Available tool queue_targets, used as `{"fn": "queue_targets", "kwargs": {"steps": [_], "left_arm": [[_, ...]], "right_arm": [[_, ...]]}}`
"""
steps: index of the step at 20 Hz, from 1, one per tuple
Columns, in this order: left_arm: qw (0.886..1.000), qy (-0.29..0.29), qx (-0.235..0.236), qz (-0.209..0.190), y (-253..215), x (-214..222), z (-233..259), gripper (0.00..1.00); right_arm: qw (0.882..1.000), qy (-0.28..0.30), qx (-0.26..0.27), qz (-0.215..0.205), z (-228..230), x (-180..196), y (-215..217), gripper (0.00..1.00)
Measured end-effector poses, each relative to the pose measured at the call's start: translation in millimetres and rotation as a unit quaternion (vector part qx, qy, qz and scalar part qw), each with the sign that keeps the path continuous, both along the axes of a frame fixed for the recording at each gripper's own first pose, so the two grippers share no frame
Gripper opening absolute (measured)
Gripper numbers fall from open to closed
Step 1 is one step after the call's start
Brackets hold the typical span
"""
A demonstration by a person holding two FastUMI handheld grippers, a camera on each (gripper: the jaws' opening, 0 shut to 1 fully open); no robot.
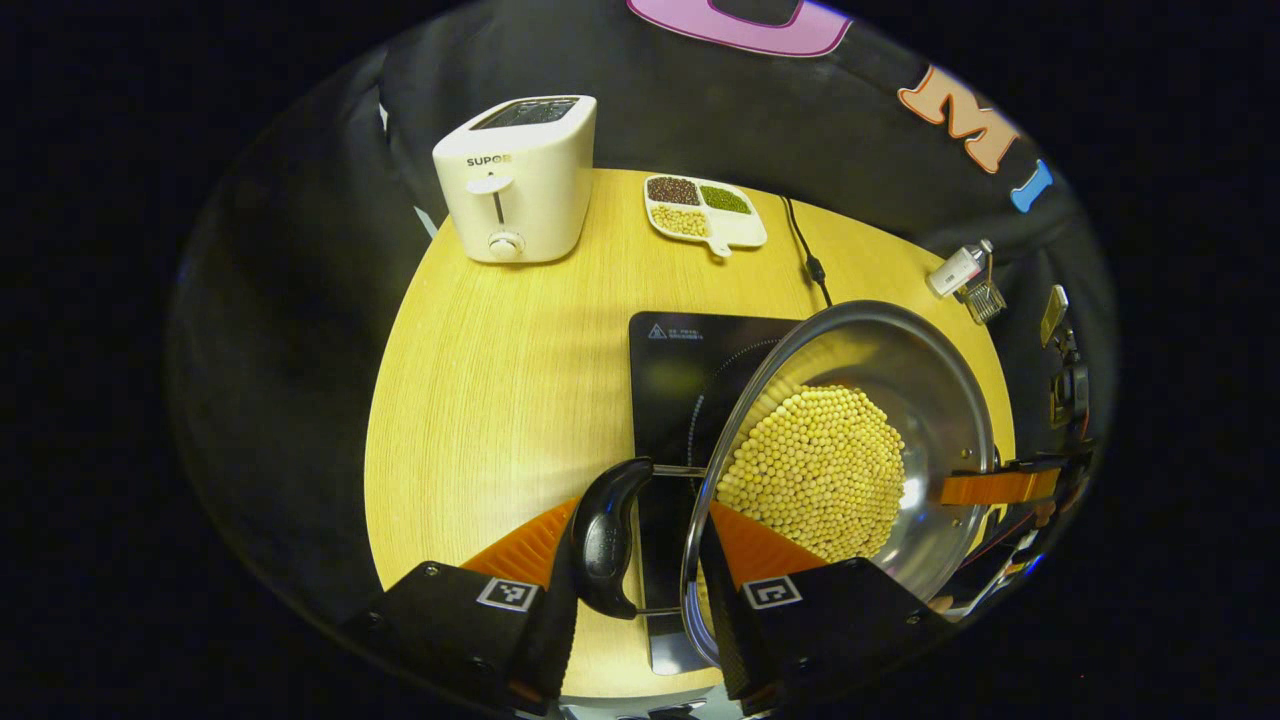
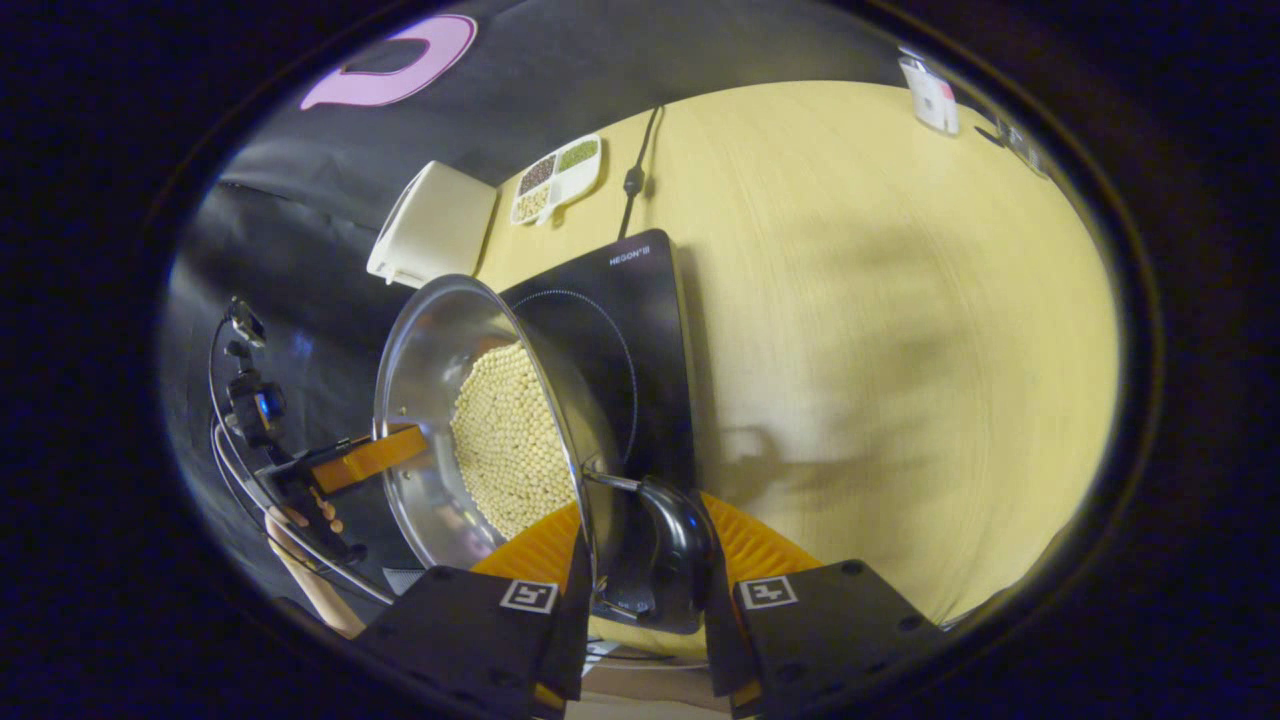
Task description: First push the handle of the pot to place it horizontally, then grasp the pot with both hands and set it on the induction cooktop.
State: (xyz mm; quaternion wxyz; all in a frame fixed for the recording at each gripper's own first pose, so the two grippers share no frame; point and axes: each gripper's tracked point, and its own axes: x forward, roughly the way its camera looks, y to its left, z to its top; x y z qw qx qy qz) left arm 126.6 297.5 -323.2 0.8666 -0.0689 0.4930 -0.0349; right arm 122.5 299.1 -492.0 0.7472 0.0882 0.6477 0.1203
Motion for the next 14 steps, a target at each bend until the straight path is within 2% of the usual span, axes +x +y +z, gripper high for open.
{"fn": "queue_targets", "kwargs": {"steps": [1, 2, 3, 4, 5, 7, 8, 9, 10, 14], "left_arm": [[1.000, -0.003, 0.000, 0.000, 1, 6, -2, 0.60], [1.000, -0.003, 0.000, 0.002, 1, 8, -3, 0.60], [1.000, -0.003, 0.003, 0.000, 1, 12, -5, 0.60], [1.000, -0.002, 0.006, -0.003, 2, 12, -5, 0.60], [1.000, -0.004, 0.009, -0.006, 2, 15, -5, 0.60], [1.000, -0.013, 0.018, -0.011, 4, 21, -2, 0.60], [1.000, -0.016, 0.021, -0.012, 6, 24, -3, 0.60], [1.000, -0.018, 0.021, -0.013, 5, 26, -3, 0.59], [1.000, -0.017, 0.021, -0.013, 4, 25, -4, 0.60], [1.000, -0.018, 0.022, 0.000, 4, 23, -4, 0.63]], "right_arm": [[1.000, 0.001, -0.003, 0.002, -3, 4, 1, 0.51], [1.000, 0.003, -0.005, 0.000, -5, 9, 1, 0.51], [1.000, 0.004, -0.005, -0.001, -8, 12, 1, 0.45], [1.000, 0.006, -0.003, -0.003, -9, 14, 1, 0.45], [1.000, 0.004, -0.001, -0.003, -9, 15, -1, 0.51], [1.000, -0.004, 0.005, -0.008, -8, 19, -2, 0.51], [1.000, -0.009, 0.006, -0.012, -7, 23, -4, 0.46], [1.000, -0.014, 0.007, -0.014, -4, 24, -8, 0.45], [1.000, -0.016, 0.006, -0.015, -1, 24, -11, 0.51], [1.000, -0.025, 0.012, -0.012, -3, 29, -9, 0.51]]}}
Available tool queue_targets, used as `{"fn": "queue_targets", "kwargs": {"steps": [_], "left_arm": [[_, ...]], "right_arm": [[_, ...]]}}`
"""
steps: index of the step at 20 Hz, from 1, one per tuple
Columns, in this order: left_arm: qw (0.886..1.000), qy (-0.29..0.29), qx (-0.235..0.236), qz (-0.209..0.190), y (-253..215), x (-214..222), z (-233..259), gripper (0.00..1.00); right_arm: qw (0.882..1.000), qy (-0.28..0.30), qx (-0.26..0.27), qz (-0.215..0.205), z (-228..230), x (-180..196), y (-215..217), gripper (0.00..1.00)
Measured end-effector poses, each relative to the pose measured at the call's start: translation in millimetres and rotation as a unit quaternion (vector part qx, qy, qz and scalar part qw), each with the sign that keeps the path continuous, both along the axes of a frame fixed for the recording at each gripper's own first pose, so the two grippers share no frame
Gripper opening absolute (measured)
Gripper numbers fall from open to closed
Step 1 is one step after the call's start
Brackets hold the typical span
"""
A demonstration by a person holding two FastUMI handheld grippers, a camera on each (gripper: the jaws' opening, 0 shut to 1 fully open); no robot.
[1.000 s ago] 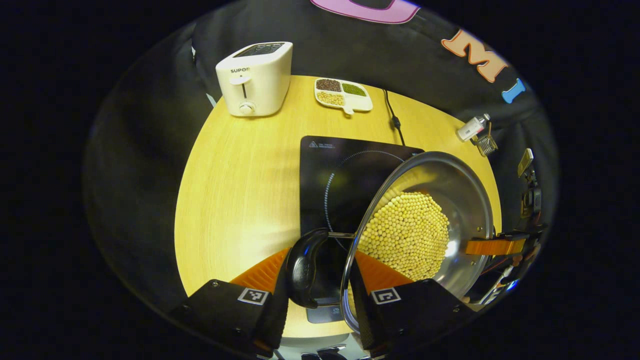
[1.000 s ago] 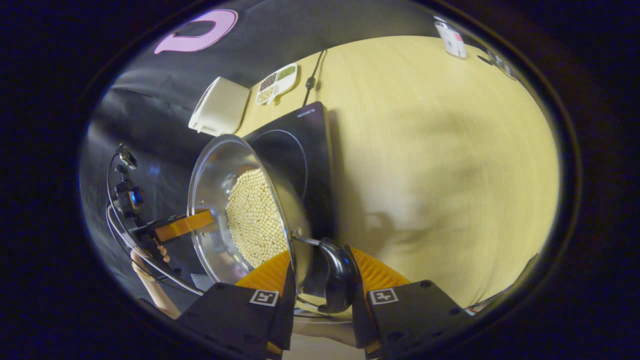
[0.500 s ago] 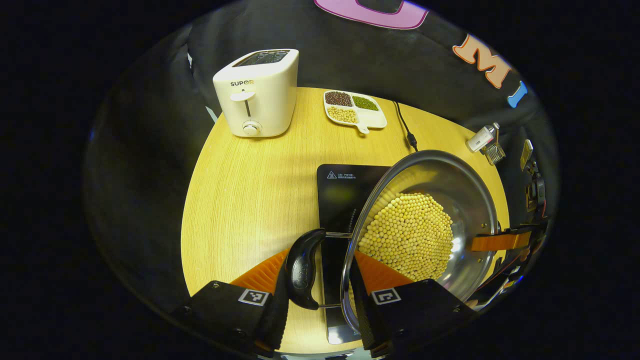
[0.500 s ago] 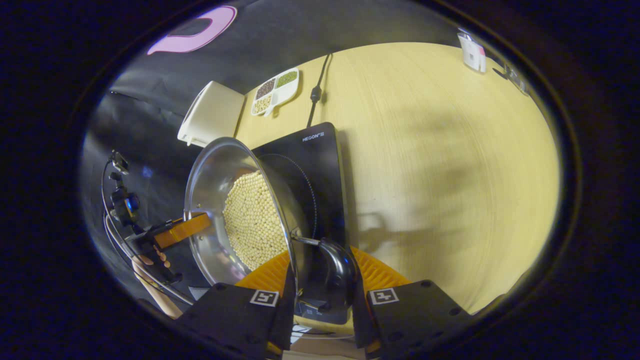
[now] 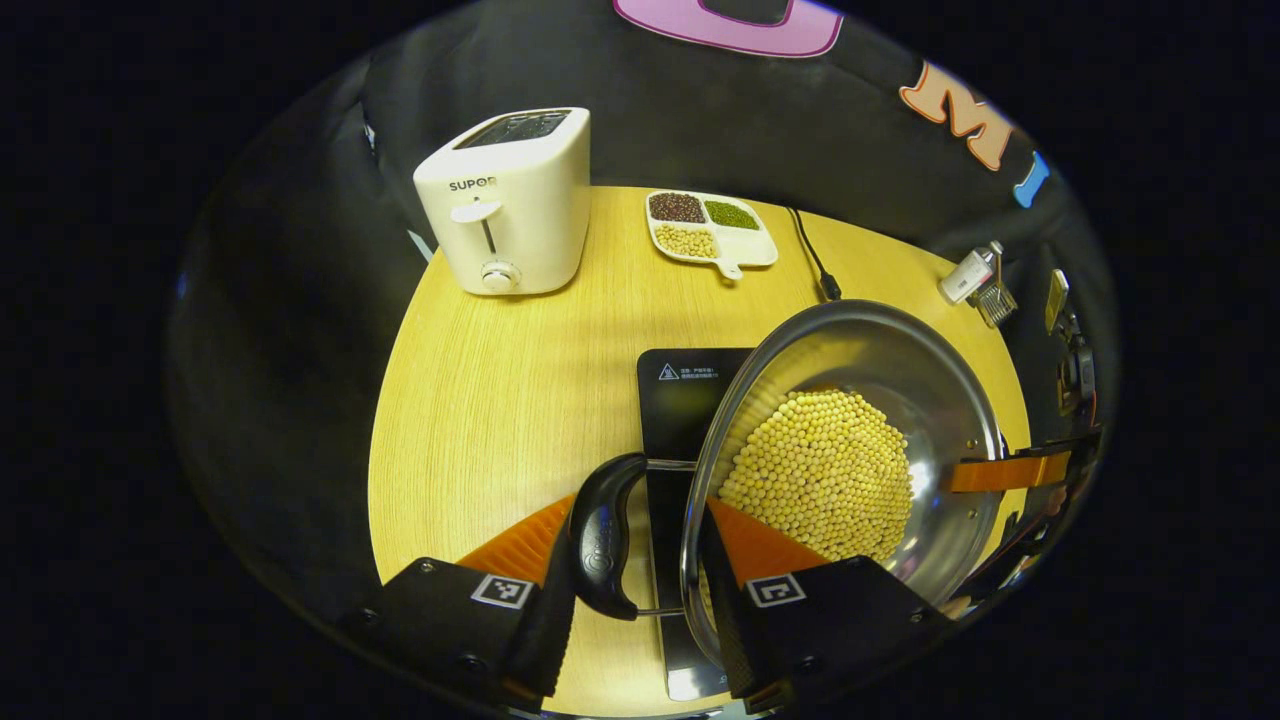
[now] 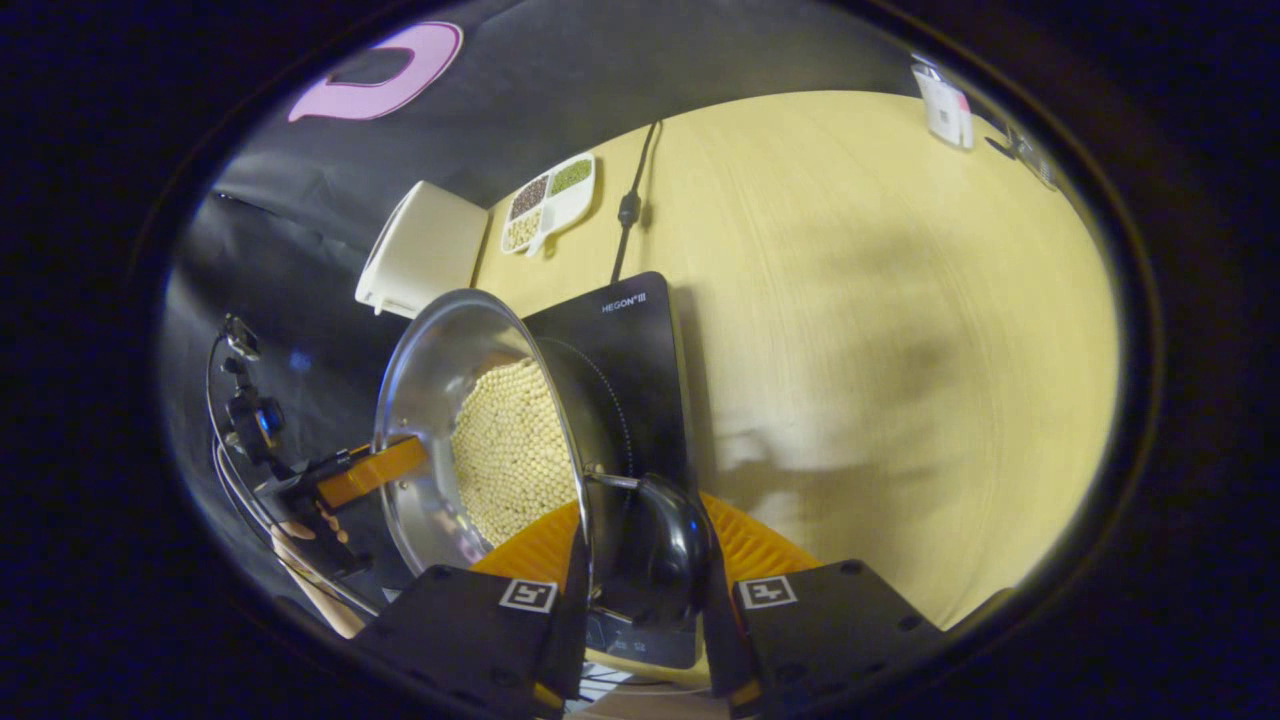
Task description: First push the handle of the pot to place it horizontally, then grasp the pot with both hands and set it on the induction cooktop.
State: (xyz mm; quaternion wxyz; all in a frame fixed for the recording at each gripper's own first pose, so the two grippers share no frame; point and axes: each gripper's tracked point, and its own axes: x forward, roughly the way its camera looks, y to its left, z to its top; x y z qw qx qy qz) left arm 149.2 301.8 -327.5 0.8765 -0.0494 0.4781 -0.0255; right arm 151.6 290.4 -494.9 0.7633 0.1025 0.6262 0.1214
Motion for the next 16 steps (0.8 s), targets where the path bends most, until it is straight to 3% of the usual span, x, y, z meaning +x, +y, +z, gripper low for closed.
{"fn": "queue_targets", "kwargs": {"steps": [2, 9, 11, 13, 14, 15, 16], "left_arm": [[1.000, 0.002, -0.001, 0.005, 0, -1, 0, 0.64], [1.000, 0.004, 0.002, 0.012, 0, -5, 1, 0.65], [1.000, 0.000, 0.003, 0.020, 0, -4, -1, 0.68], [0.999, -0.008, 0.015, 0.046, 7, -3, 6, 0.80], [0.998, -0.019, 0.021, 0.058, 9, -8, 7, 0.88], [0.997, -0.035, 0.026, 0.069, 10, -6, 12, 0.96], [0.995, -0.053, 0.029, 0.079, 11, -9, 24, 0.97]], "right_arm": [[1.000, -0.002, -0.001, -0.002, 0, 1, 0, 0.48], [1.000, -0.004, 0.005, -0.002, -2, 2, 1, 0.50], [1.000, 0.004, -0.007, 0.014, -7, -7, -4, 0.53], [0.999, -0.009, -0.007, 0.030, -6, -12, -6, 1.00], [0.999, -0.016, -0.002, 0.036, 1, -12, -6, 0.95], [0.999, -0.029, -0.001, 0.039, 8, -13, -8, 1.00], [0.998, -0.046, -0.001, 0.040, 16, -11, -11, 0.94]]}}
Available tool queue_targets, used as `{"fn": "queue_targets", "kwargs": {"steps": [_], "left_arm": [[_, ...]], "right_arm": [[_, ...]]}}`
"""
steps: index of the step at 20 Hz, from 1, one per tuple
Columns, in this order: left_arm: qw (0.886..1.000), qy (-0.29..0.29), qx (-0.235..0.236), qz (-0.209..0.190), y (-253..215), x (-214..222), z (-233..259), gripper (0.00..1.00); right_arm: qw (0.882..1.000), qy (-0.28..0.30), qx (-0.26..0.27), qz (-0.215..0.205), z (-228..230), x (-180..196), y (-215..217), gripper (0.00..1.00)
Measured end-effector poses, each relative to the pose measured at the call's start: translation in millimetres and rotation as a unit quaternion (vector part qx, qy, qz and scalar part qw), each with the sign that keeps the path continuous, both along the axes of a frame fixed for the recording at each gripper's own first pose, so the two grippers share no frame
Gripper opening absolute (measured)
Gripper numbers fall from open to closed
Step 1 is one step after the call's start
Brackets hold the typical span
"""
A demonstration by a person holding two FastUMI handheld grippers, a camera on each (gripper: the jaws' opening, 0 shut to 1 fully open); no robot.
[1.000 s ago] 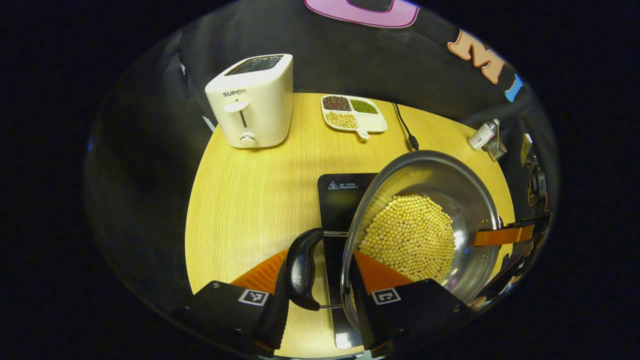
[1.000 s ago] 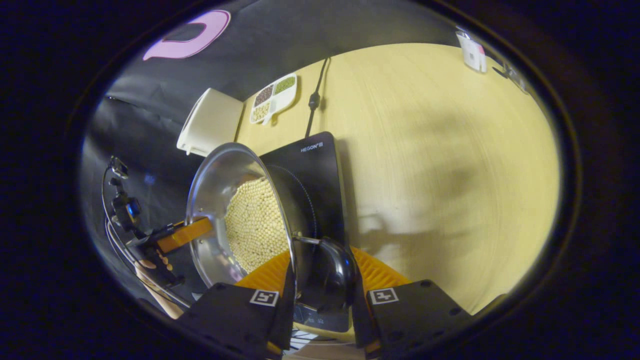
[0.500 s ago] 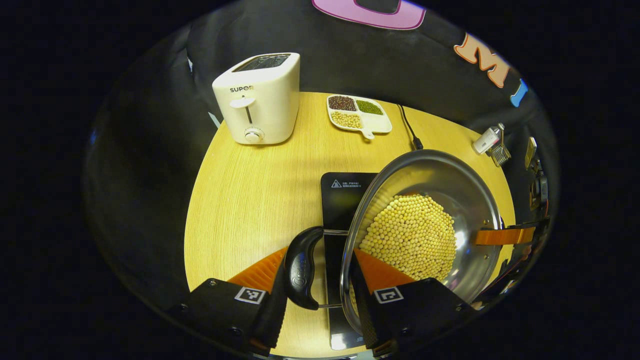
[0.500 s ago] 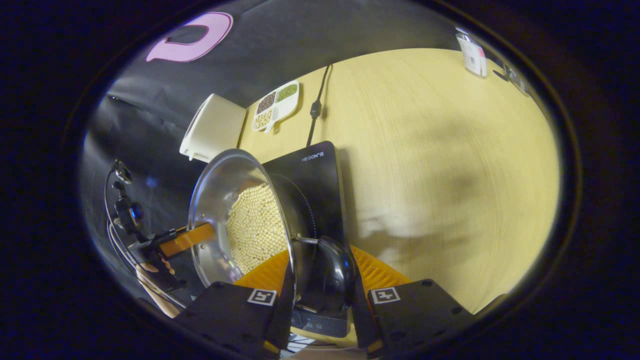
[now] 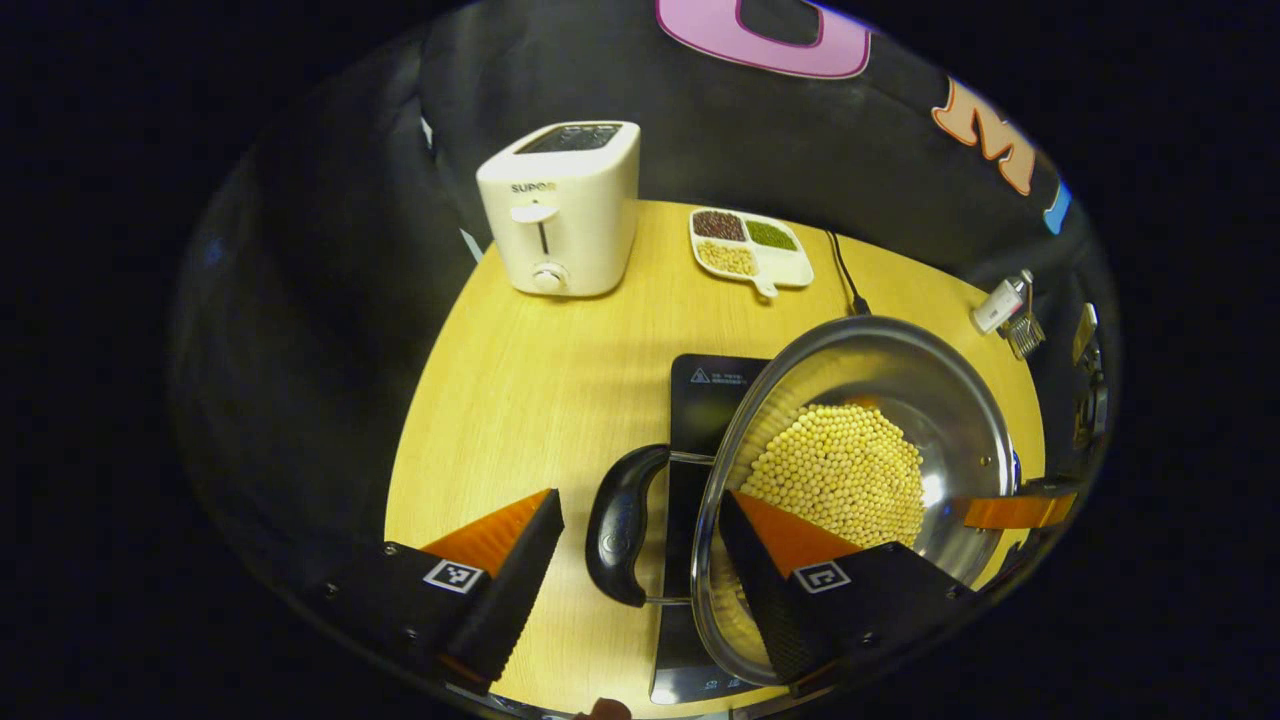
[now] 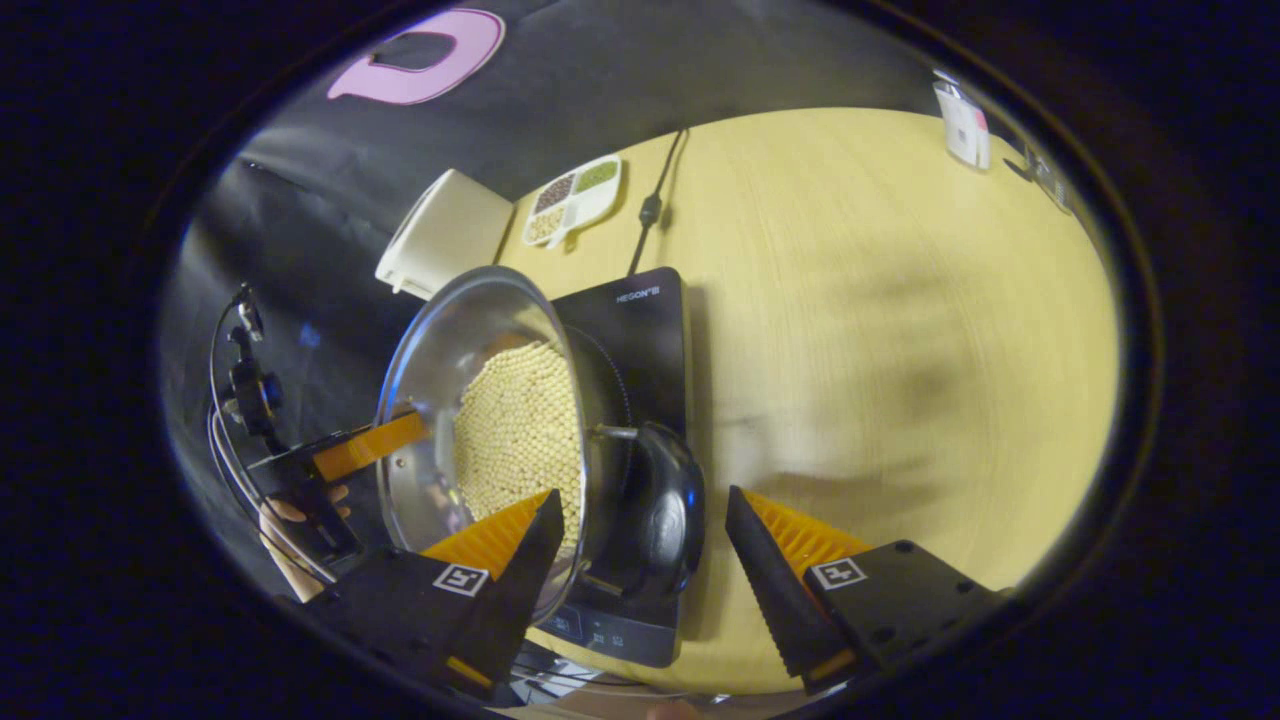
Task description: First push the handle of the pot to place it horizontally, then grasp the pot with both hands and set it on the induction cooktop.
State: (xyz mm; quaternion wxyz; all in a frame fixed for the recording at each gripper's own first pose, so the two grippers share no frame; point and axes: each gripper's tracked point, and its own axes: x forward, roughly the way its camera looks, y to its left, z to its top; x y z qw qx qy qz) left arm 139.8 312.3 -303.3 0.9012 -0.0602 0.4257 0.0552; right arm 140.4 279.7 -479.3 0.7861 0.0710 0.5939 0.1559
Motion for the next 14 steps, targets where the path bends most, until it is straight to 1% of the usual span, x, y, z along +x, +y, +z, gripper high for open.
{"fn": "queue_targets", "kwargs": {"steps": [1, 2, 3, 4, 5, 6, 9, 11, 12, 13, 14], "left_arm": [[1.000, -0.020, 0.005, 0.006, -1, -2, 10, 0.98], [0.999, -0.037, 0.012, 0.012, -2, -6, 21, 0.98], [0.998, -0.052, 0.016, 0.018, -3, -11, 30, 0.98], [0.997, -0.066, 0.016, 0.023, -8, -14, 40, 0.98], [0.997, -0.078, 0.015, 0.026, -15, -18, 48, 0.98], [0.996, -0.086, 0.017, 0.028, -22, -24, 55, 0.98], [0.992, -0.116, 0.032, 0.037, -43, -42, 80, 0.98], [0.989, -0.138, 0.028, 0.051, -71, -53, 99, 0.98], [0.987, -0.152, 0.020, 0.050, -91, -56, 110, 0.98], [0.985, -0.165, 0.019, 0.051, -109, -62, 122, 0.97], [0.982, -0.178, 0.025, 0.050, -125, -66, 133, 0.97]], "right_arm": [[1.000, -0.016, -0.001, -0.002, 9, 0, -5, 0.93], [0.999, -0.034, -0.004, -0.006, 19, 4, -11, 1.00], [0.998, -0.053, -0.010, -0.013, 28, 5, -20, 0.93], [0.997, -0.075, -0.018, -0.019, 37, 8, -30, 1.00], [0.995, -0.097, -0.027, -0.025, 48, 10, -41, 1.00], [0.992, -0.119, -0.041, -0.028, 59, 13, -54, 0.92], [0.978, -0.186, -0.088, -0.024, 100, 9, -94, 0.92], [0.969, -0.225, -0.105, -0.015, 126, 6, -112, 0.92], [0.965, -0.239, -0.109, -0.012, 139, 5, -119, 1.00], [0.961, -0.252, -0.110, -0.010, 149, 3, -124, 0.93], [0.958, -0.267, -0.107, -0.009, 162, 4, -130, 1.00]]}}
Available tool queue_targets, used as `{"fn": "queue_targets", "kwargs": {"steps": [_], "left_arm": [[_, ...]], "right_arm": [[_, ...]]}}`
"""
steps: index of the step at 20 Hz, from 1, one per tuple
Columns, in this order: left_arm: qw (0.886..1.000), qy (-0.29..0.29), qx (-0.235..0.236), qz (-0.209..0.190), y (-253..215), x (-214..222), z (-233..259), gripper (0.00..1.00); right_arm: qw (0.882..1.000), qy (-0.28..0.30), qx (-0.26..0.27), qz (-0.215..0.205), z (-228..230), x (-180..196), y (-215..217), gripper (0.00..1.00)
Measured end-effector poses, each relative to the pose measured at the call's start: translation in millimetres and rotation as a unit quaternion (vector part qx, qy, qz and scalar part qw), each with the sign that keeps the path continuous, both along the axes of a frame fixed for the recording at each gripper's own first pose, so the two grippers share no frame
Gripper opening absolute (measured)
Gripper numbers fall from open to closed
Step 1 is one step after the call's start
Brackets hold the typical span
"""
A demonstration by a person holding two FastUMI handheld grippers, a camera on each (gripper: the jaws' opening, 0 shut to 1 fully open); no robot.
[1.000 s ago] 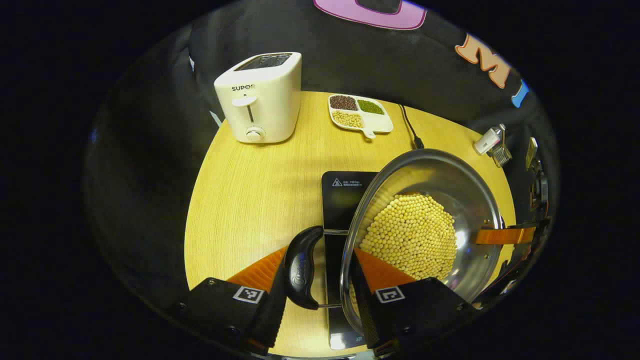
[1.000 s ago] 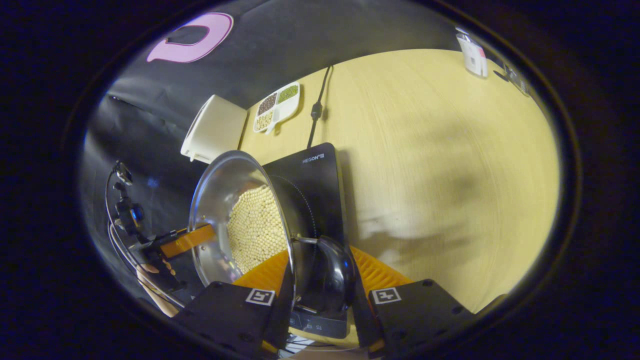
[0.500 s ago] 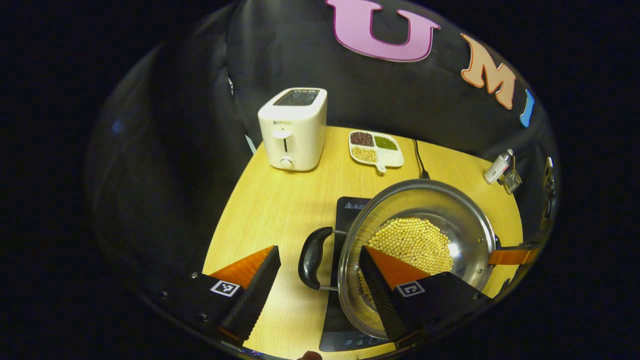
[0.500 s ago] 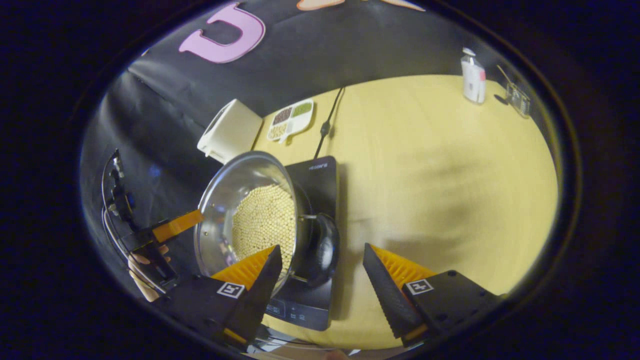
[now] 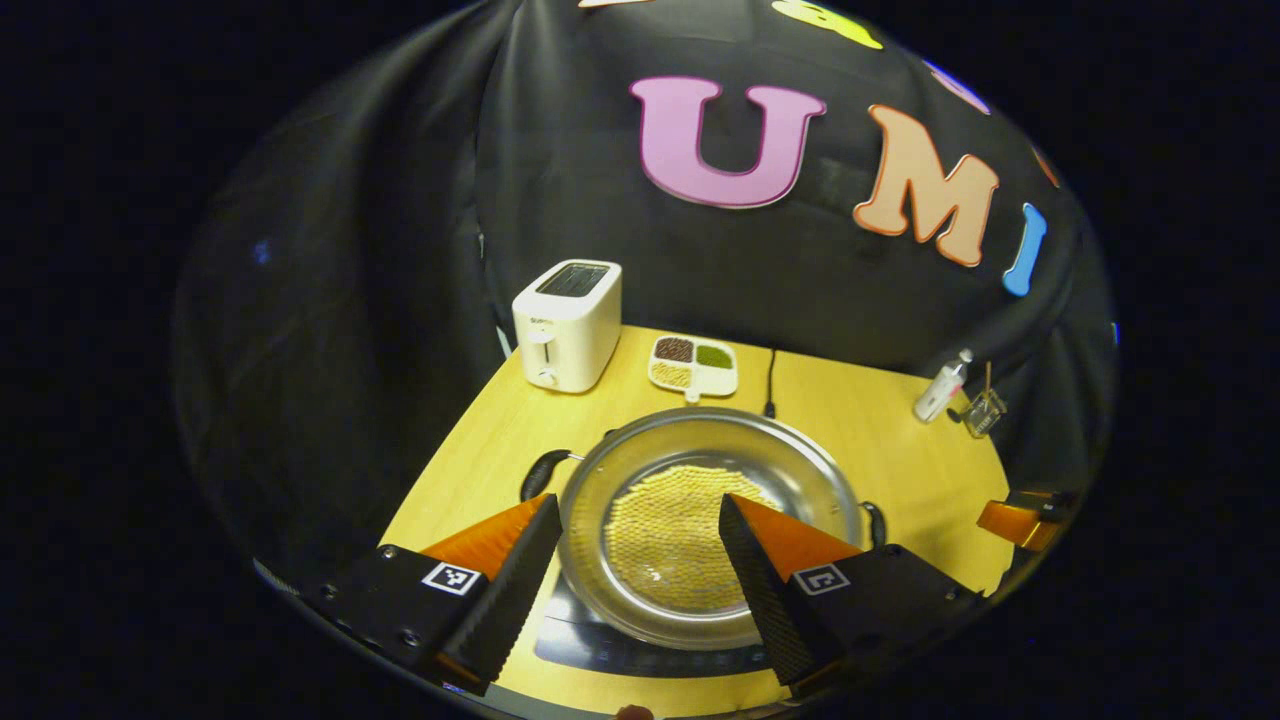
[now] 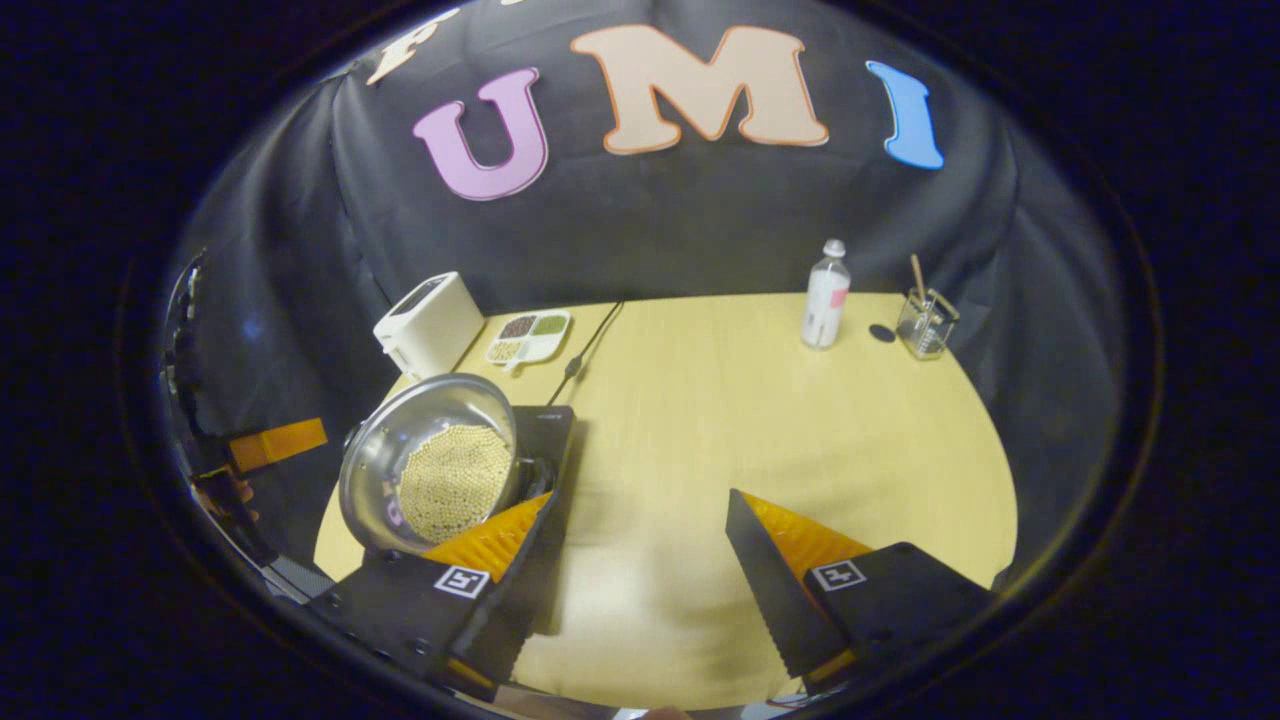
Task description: First push the handle of the pot to place it horizontally, then grasp the pot with both hands and set it on the induction cooktop.
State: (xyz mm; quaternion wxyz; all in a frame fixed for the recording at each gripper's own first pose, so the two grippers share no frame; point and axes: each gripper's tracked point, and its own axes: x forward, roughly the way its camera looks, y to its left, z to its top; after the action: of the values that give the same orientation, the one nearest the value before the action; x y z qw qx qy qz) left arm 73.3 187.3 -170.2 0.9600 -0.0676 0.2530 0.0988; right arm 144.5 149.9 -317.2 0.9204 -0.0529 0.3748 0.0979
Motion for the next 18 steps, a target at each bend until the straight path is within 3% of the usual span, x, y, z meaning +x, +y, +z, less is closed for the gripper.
{"fn": "queue_targets", "kwargs": {"steps": [1, 2, 3, 5, 6, 10, 14, 15, 18], "left_arm": [[1.000, -0.016, 0.009, 0.003, -16, -2, 13, 0.98], [0.999, -0.033, 0.017, 0.005, -32, -4, 28, 0.97], [0.998, -0.053, 0.023, 0.007, -52, -6, 41, 0.97], [0.995, -0.094, 0.037, 0.010, -85, -14, 67, 0.97], [0.992, -0.113, 0.046, 0.011, -100, -19, 81, 0.97], [0.980, -0.180, 0.074, 0.030, -150, -41, 130, 0.96], [0.970, -0.226, 0.082, 0.045, -188, -71, 152, 0.96], [0.967, -0.233, 0.088, 0.049, -195, -78, 155, 0.96], [0.962, -0.249, 0.095, 0.058, -219, -94, 162, 0.96]], "right_arm": [[1.000, -0.016, 0.003, 0.005, 13, 1, -6, 0.93], [0.999, -0.033, 0.007, 0.012, 28, 2, -11, 1.00], [0.999, -0.050, 0.010, 0.018, 43, 3, -18, 0.93], [0.996, -0.079, 0.018, 0.030, 73, 5, -31, 0.92], [0.995, -0.092, 0.025, 0.037, 89, 7, -35, 1.00], [0.983, -0.166, 0.032, 0.072, 154, 13, -51, 1.00], [0.972, -0.206, 0.055, 0.099, 210, -2, -69, 0.99], [0.969, -0.213, 0.065, 0.103, 224, -7, -75, 0.92], [0.961, -0.240, 0.074, 0.113, 255, -15, -96, 0.92]]}}
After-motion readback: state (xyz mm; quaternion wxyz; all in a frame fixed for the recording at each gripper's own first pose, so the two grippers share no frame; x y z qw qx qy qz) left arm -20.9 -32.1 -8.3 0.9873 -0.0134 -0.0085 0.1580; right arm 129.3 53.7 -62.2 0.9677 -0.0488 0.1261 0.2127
